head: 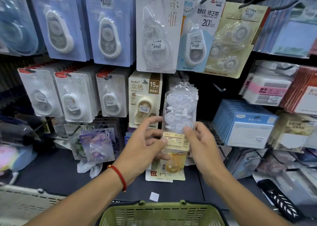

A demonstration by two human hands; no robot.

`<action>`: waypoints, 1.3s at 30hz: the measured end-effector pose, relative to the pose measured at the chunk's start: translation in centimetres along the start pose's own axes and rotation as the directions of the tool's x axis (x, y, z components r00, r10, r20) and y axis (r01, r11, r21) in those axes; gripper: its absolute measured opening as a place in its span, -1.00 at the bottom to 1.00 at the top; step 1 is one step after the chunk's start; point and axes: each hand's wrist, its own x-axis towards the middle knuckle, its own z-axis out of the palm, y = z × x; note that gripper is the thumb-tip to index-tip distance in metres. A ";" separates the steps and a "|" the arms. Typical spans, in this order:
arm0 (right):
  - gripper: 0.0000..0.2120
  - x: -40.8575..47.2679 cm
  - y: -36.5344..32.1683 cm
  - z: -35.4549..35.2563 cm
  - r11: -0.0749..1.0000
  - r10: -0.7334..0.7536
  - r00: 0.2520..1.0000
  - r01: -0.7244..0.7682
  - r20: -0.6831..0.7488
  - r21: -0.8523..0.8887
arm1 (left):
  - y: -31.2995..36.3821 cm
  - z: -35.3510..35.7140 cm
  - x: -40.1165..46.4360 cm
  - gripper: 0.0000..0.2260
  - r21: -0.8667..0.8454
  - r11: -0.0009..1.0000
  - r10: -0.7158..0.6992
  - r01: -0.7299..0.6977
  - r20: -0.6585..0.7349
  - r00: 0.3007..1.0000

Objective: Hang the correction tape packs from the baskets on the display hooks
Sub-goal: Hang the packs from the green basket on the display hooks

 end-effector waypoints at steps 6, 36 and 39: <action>-0.77 0.4 -0.3 -0.7 0.998 0.034 0.997 -0.031 -0.070 0.049 | 0.1 -0.1 -0.1 -0.45 -0.053 0.999 0.002 0.001 0.057 0.998; -0.37 5.1 1.7 1.3 0.307 -0.308 0.929 0.300 0.205 -0.903 | 0.1 -2.8 2.1 -0.28 0.939 0.304 0.422 -0.162 0.020 0.906; -0.34 7.4 2.0 2.4 0.222 -0.274 0.951 0.206 0.142 -0.953 | -0.3 -3.2 2.0 -0.19 0.940 0.294 0.393 -0.171 0.044 0.919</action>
